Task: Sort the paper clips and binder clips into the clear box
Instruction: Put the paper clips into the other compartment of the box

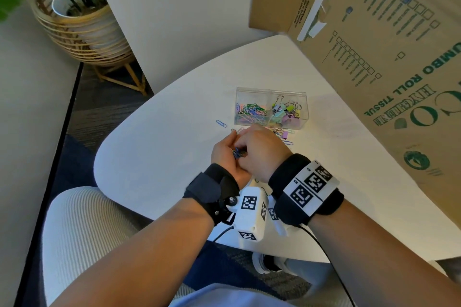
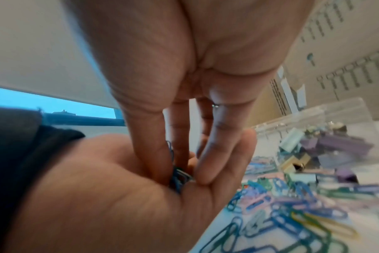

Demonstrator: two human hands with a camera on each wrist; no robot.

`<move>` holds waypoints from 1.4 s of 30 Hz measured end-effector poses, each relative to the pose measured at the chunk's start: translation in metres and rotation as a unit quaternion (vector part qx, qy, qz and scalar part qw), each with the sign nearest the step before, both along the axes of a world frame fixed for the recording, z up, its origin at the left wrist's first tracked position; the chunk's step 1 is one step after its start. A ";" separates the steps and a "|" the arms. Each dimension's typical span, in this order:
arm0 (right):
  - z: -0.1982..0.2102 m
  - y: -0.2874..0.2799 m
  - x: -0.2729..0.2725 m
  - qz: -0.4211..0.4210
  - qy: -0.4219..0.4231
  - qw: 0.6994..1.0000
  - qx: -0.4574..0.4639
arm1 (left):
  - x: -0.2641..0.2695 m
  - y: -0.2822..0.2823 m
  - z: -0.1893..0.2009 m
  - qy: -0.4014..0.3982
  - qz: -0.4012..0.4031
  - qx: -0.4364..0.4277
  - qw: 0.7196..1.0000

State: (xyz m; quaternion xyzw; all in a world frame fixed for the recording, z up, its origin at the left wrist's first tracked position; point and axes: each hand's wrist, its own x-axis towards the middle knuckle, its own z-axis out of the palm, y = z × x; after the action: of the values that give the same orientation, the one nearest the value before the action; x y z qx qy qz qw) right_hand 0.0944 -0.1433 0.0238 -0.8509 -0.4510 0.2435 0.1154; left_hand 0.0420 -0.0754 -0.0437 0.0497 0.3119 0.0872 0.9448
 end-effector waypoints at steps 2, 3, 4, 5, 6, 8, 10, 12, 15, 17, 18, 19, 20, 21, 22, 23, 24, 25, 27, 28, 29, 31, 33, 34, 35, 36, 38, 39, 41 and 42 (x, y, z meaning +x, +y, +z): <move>0.002 -0.001 0.000 0.010 -0.016 1.000 -0.015 | 0.001 0.001 0.000 0.012 -0.012 0.011 1.000; 0.002 0.000 0.000 0.022 -0.033 0.999 -0.023 | 0.002 0.001 0.001 0.019 -0.017 0.017 1.000; 0.002 0.001 -0.001 0.036 -0.051 0.998 -0.027 | 0.001 0.001 0.002 0.025 -0.020 0.022 0.999; 0.003 0.002 -0.002 0.044 -0.062 0.997 -0.026 | -0.001 0.001 0.003 0.029 -0.021 0.025 0.999; 0.003 0.003 -0.003 0.046 -0.067 0.996 -0.024 | -0.002 0.001 0.004 0.030 -0.020 0.025 0.999; 0.003 0.006 -0.005 0.041 -0.073 0.996 -0.021 | -0.006 0.002 0.006 0.033 -0.018 0.026 0.999; 0.001 0.008 -0.006 0.030 -0.077 0.997 -0.011 | -0.008 0.004 0.010 0.034 -0.016 0.031 0.999; -0.004 0.011 -0.006 0.019 -0.061 0.998 0.005 | -0.009 0.007 0.013 0.040 -0.013 0.039 0.998; -0.006 0.010 -0.003 -0.006 -0.022 0.999 0.041 | -0.009 0.012 0.014 0.043 -0.003 0.039 0.998; -0.004 0.008 -0.001 -0.028 0.018 0.996 0.078 | -0.010 0.014 0.014 0.045 0.000 0.041 0.998; -0.003 0.006 0.000 -0.049 0.053 0.992 0.106 | -0.010 0.015 0.015 0.046 -0.001 0.046 0.998; 0.000 0.004 0.001 -0.085 0.103 0.982 0.135 | -0.010 0.016 0.015 0.049 -0.002 0.051 0.997; 0.004 0.002 0.002 -0.130 0.159 0.965 0.165 | -0.010 0.017 0.016 0.051 0.002 0.056 0.997; 0.008 0.000 0.005 -0.176 0.207 0.942 0.194 | -0.010 0.018 0.015 0.058 0.011 0.061 0.996; 0.012 0.000 0.011 -0.215 0.233 0.923 0.220 | -0.010 0.018 0.014 0.068 0.020 0.066 0.995; 0.014 0.002 0.017 -0.242 0.233 0.911 0.238 | -0.010 0.019 0.014 0.077 0.024 0.071 0.994; 0.017 0.005 0.025 -0.256 0.212 0.909 0.252 | -0.010 0.019 0.013 0.080 0.022 0.074 0.994; 0.019 0.008 0.033 -0.261 0.179 0.912 0.262 | -0.011 0.019 0.012 0.079 0.016 0.077 0.994; 0.026 0.015 0.048 -0.258 0.108 0.923 0.264 | -0.011 0.018 0.013 0.083 0.009 0.079 0.993; 0.029 0.019 0.055 -0.254 0.079 0.929 0.256 | -0.011 0.017 0.014 0.084 0.007 0.079 0.993; 0.031 0.023 0.061 -0.249 0.058 0.936 0.242 | -0.011 0.017 0.014 0.084 0.005 0.077 0.993; 0.030 0.032 0.073 -0.230 0.019 0.952 0.200 | -0.011 0.016 0.016 0.085 0.002 0.076 0.993; 0.028 0.037 0.082 -0.192 -0.019 0.974 0.122 | -0.011 0.013 0.019 0.083 0.001 0.076 0.994; 0.027 0.038 0.084 -0.176 -0.033 0.980 0.083 | -0.011 0.013 0.019 0.083 0.000 0.076 0.994; 0.026 0.037 0.084 -0.162 -0.047 0.983 0.065 | -0.012 0.013 0.019 0.083 0.000 0.078 0.993; 0.028 0.035 0.081 -0.146 -0.060 0.985 0.074 | -0.012 0.013 0.021 0.085 0.000 0.080 0.993; 0.032 0.027 0.065 -0.081 -0.072 0.986 0.130 | -0.013 0.015 0.023 0.085 0.003 0.083 0.993; 0.031 0.023 0.054 -0.035 -0.061 0.988 0.139 | -0.012 0.015 0.024 0.086 0.007 0.084 0.993; 0.022 0.015 0.034 0.061 -0.041 0.994 0.081 | -0.012 0.015 0.027 0.090 0.011 0.088 0.992; 0.015 0.012 0.027 0.095 -0.044 0.994 0.042 | -0.011 0.013 0.028 0.091 0.008 0.094 0.991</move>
State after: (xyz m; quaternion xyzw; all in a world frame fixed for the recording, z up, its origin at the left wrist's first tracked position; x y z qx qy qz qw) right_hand 0.1215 -0.1311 0.0391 -0.8087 -0.5438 0.1969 0.1075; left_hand 0.0306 -0.0621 -0.0161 0.1433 0.3874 0.1184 0.9030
